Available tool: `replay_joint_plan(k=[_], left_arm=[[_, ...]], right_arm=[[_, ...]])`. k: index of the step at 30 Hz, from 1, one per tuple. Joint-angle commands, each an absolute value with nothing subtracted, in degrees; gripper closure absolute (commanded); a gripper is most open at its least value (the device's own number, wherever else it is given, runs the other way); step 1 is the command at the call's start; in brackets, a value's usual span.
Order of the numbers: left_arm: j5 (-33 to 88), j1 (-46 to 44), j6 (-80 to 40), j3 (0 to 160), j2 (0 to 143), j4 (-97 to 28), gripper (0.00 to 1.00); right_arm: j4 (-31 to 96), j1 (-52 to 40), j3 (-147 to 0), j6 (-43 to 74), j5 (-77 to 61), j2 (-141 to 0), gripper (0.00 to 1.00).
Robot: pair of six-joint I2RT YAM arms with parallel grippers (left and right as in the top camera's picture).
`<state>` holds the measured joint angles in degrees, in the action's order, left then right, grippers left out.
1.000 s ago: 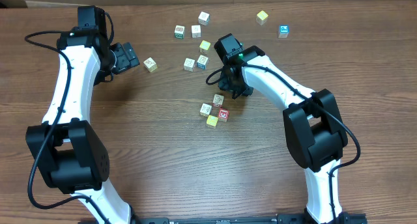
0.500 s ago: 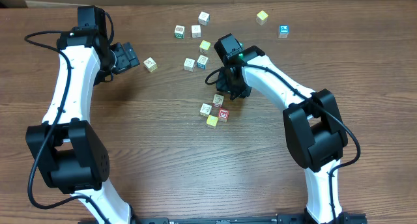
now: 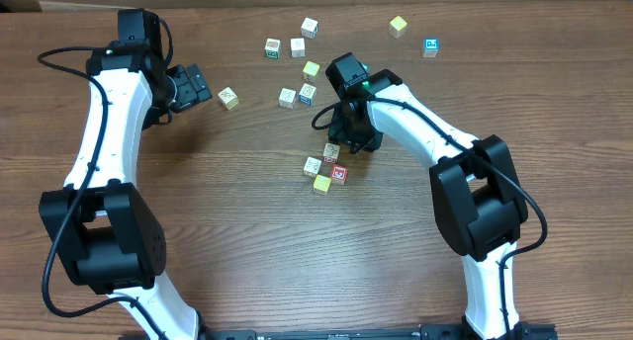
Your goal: Form a circle
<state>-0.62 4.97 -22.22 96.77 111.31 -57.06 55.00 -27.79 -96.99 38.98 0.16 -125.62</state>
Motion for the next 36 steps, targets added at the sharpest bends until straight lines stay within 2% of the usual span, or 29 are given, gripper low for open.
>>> replay_joint_plan(k=[1,36], left_arm=[[-0.21,4.82,-22.74,97.67,111.74,-56.90,0.01],[-0.21,4.82,-22.74,97.67,111.74,-56.90,0.00]], right_arm=[[54.13,-28.08,-96.68,39.00,-0.12,-124.20,0.51],[54.72,-28.34,-96.68,39.00,-2.09,-124.20,0.51]])
